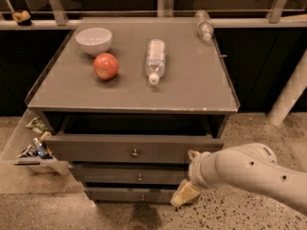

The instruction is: Close top drawer

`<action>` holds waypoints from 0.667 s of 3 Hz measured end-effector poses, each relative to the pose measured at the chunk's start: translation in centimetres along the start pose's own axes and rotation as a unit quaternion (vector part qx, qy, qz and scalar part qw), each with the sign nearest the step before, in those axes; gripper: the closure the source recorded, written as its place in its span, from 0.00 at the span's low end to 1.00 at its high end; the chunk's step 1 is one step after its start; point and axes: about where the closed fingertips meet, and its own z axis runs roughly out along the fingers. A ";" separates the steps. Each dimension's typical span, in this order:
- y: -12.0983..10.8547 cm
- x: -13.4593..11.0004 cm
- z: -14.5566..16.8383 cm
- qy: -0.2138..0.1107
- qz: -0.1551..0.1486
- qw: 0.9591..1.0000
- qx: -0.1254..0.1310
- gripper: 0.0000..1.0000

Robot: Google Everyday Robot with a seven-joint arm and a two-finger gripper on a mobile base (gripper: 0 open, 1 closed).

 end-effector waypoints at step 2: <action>-2.8 -2.1 -0.2 -0.012 -0.003 1.000 0.016 0.00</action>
Offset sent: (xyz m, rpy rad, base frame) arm 0.2865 0.0150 0.1428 0.0466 -0.2948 -0.0492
